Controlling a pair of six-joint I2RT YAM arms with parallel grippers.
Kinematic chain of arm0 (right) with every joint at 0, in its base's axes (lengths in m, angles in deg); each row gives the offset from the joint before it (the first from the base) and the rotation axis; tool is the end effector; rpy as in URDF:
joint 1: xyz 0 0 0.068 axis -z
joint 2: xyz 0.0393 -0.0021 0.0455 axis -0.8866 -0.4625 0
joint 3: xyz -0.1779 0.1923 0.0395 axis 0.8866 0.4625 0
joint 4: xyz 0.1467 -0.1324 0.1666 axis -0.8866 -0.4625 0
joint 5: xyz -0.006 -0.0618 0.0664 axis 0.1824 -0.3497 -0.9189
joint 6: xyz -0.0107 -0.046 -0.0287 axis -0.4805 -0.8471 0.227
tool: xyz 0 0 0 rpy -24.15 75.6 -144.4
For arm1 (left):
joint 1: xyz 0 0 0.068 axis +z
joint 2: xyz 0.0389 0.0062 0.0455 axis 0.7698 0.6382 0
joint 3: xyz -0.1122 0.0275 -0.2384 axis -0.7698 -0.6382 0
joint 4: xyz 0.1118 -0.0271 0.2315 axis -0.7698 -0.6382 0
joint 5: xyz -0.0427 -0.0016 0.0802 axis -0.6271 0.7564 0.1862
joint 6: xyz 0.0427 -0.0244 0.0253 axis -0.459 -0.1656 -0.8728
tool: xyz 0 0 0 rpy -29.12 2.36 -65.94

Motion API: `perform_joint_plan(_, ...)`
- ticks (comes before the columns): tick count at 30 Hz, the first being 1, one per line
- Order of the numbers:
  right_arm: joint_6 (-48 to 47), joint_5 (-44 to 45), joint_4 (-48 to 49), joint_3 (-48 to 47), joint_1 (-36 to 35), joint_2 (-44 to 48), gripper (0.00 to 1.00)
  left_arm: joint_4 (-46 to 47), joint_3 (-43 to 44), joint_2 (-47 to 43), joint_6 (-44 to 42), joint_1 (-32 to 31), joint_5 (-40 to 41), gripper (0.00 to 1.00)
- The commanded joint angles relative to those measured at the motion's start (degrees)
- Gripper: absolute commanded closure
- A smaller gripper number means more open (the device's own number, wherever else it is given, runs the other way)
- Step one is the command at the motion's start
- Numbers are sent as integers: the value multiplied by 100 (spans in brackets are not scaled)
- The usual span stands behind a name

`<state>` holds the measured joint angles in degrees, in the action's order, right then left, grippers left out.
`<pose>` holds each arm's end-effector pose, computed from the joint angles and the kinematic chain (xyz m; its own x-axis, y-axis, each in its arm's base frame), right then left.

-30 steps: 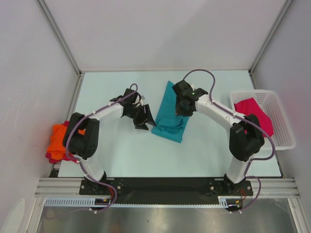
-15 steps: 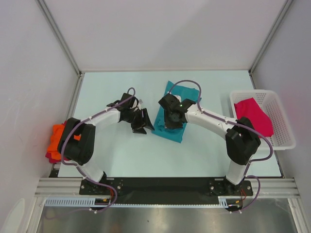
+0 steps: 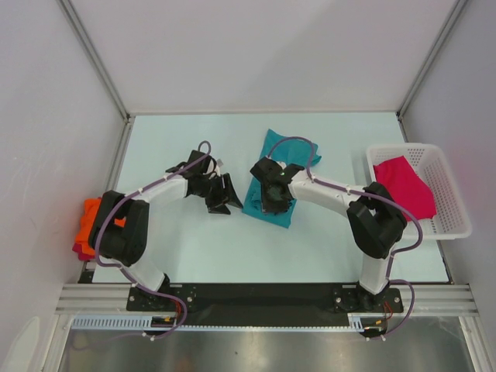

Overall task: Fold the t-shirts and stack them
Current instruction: Fold the folded rectangular tshirt in 1/3 of the way

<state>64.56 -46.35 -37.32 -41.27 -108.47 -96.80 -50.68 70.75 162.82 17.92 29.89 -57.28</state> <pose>0.2610 0.2624 0.1972 -0.9317 -0.0649 -0.3575 -0.1120 0.9873 0.1127 0.2875 -0.1273 0.1728 -0.9796 -0.1719 -0.1038 -0.0707 0.7790 -0.6230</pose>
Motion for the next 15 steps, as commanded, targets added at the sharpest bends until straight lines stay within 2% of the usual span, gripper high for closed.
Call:
perform_joint_plan(1, 95, 36, 135, 15, -47, -83, 61, 141, -20, -206, -55, 58, -54, 40)
perform_joint_plan(15, -213, 309, 232, -258, 321, -620, 62, 115, -99, -303, -108, 234, -63, 40)
